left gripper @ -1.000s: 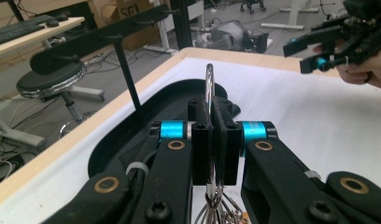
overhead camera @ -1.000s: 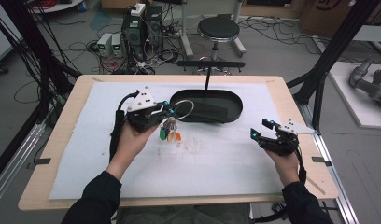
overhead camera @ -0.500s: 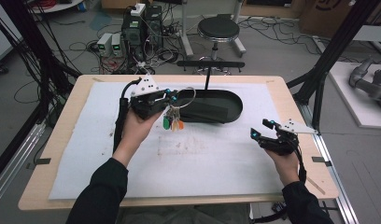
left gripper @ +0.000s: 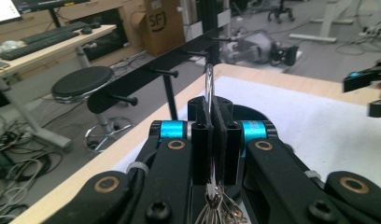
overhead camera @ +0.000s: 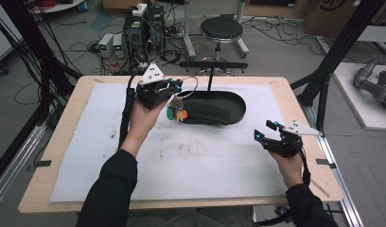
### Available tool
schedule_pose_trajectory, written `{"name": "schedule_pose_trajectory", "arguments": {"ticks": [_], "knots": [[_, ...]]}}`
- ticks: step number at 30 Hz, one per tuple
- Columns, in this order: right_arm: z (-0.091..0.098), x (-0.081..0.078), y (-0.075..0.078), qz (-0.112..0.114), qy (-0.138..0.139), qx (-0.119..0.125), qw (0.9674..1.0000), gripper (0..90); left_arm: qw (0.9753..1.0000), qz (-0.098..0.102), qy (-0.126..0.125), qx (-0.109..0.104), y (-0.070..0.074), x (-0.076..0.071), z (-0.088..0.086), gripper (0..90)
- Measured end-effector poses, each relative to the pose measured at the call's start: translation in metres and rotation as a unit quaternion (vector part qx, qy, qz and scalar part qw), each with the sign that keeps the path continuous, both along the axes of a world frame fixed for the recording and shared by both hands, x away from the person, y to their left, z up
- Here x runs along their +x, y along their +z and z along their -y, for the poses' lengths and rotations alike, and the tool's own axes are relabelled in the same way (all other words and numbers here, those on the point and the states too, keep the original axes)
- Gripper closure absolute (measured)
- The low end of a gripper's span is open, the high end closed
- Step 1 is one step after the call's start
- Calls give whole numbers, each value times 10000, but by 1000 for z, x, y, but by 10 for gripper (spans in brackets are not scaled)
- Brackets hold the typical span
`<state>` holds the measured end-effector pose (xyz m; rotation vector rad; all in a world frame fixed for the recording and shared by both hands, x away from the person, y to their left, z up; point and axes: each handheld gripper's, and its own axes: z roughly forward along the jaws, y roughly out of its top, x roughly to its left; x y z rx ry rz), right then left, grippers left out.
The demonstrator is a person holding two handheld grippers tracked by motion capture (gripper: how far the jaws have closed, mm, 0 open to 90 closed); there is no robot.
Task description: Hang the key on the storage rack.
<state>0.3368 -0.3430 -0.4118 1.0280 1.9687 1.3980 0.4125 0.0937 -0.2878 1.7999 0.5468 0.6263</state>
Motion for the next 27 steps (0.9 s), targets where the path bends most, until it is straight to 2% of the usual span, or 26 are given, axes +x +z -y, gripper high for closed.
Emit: {"name": "schedule_pose_trajectory", "arguments": {"ticks": [5, 7, 17, 27], "knots": [[0, 0, 0, 20, 6, -2, 10000, 312, 10000, 9, 87, -1, 1, 9, 1, 864], [1, 0, 0, 29, 11, -2, 10000, 312, 9999, -23, 113, -42, 0, 12, 0, 864], [0, -1, 0, 14, 33, -2, 10000, 313, 9996, -176, 221, 7, -10, 30, 3, 864], [-1, -1, 1, 42, 95, -9, 9999, 312, 9988, -279, 403, -56, -12, 47, 6, 863]]}}
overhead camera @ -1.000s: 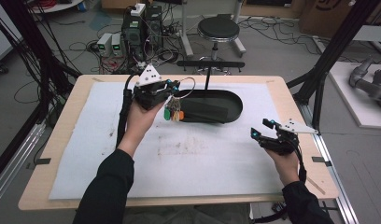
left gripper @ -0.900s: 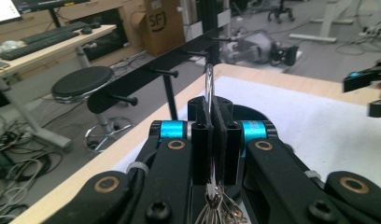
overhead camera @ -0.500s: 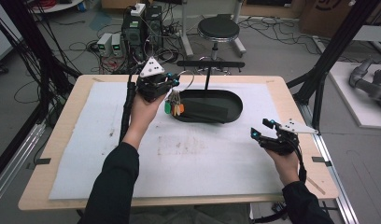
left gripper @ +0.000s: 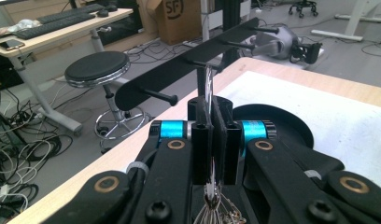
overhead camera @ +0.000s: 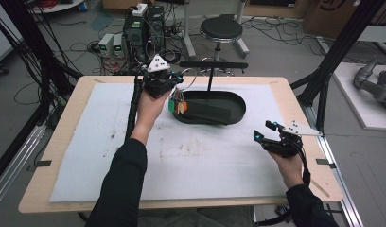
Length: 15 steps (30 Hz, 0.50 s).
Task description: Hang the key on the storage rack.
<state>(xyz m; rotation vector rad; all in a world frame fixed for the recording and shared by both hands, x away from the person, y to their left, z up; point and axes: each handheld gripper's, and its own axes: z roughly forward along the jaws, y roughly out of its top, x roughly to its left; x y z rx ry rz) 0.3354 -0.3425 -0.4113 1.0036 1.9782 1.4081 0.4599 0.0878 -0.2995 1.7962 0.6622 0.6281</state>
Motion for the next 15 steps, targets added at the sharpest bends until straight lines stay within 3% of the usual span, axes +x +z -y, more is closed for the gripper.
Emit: {"name": "schedule_pose_trajectory", "arguments": {"ticks": [15], "knots": [[2, -1, 0, 6, 8, 8, 10000, 312, 9993, -207, 289, -90, -12, 16, -6, 864]]}}
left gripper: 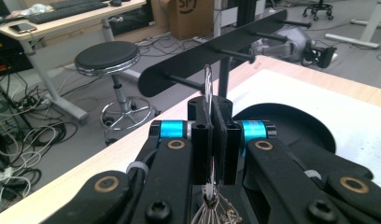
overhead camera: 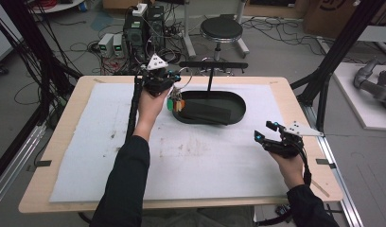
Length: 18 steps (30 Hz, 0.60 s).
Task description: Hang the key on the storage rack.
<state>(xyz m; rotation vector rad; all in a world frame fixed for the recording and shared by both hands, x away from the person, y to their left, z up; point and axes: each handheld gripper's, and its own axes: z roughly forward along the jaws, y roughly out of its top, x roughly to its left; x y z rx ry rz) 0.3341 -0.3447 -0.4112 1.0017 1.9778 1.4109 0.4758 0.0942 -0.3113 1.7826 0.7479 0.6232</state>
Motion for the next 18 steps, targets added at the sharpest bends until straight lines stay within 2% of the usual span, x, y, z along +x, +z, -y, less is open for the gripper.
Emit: {"name": "schedule_pose_trajectory", "arguments": {"ticks": [9, 12, 18], "knots": [[0, 0, 0, -13, 13, -7, 10000, 313, 9999, -43, 88, 72, -3, 2, 0, 862], [0, -1, 0, -12, 12, 0, 10000, 313, 9999, -59, 149, 30, -5, 3, 0, 862], [0, -1, -1, -26, 23, -16, 10000, 312, 9991, -89, 360, 204, -8, 4, -1, 849]]}}
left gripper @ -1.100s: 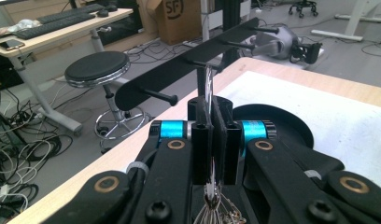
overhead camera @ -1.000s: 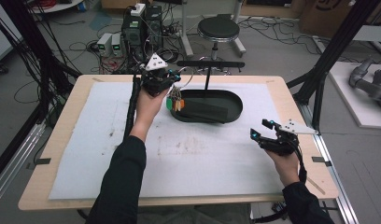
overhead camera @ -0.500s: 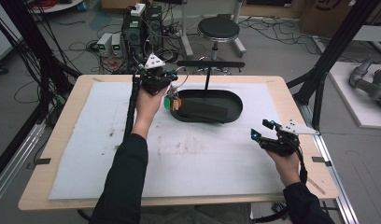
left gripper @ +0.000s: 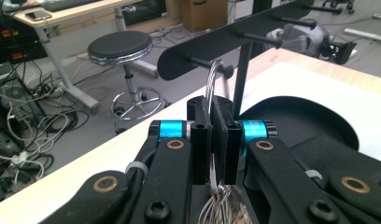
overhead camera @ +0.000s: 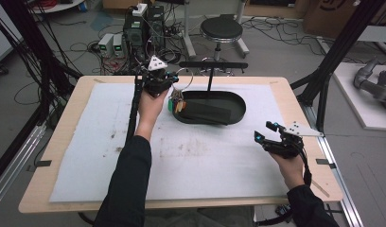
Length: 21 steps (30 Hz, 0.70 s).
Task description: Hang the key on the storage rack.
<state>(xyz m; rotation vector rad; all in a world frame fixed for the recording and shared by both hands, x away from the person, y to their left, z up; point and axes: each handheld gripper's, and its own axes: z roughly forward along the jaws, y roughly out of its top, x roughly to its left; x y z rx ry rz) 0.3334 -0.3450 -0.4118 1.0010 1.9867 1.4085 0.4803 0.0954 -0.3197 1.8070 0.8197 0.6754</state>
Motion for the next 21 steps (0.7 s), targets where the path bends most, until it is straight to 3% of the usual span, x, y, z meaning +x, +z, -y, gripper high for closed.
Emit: {"name": "schedule_pose_trajectory", "arguments": {"ticks": [5, 9, 12, 21], "knots": [[0, -1, 0, -19, 6, -8, 10000, 312, 9998, 54, 161, -137, -3, -2, -5, 820], [1, 0, -1, -23, -17, -9, 10000, 312, 9993, 114, 293, -219, -3, -10, -12, 709], [1, 0, -1, -28, -25, -5, 10000, 312, 9991, 117, 293, -273, -3, -20, -17, 546], [2, 1, -2, -46, -69, -36, 10000, 312, 9992, 321, -55, -241, -16, -80, -37, 404]]}}
